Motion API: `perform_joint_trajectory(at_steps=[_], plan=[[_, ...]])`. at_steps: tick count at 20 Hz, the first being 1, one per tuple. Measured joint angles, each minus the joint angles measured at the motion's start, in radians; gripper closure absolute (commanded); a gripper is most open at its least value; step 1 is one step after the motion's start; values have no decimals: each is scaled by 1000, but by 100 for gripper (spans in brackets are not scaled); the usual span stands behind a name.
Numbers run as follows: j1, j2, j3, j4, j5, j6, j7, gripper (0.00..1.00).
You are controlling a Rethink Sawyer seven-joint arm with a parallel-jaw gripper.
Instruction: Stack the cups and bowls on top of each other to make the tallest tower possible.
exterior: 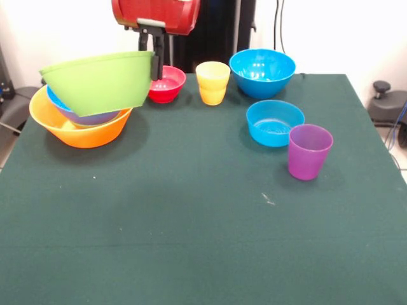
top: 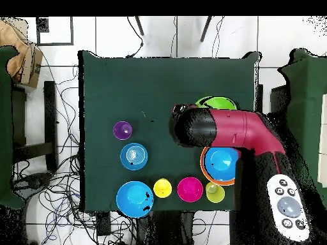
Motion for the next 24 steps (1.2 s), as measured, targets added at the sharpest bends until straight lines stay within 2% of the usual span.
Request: perform_joint_trajectory(at_steps=[7,24], plan=[[0,0,-20,45,0,-14,0,100],[15,1,-40,73,-4,-41,0,100]])
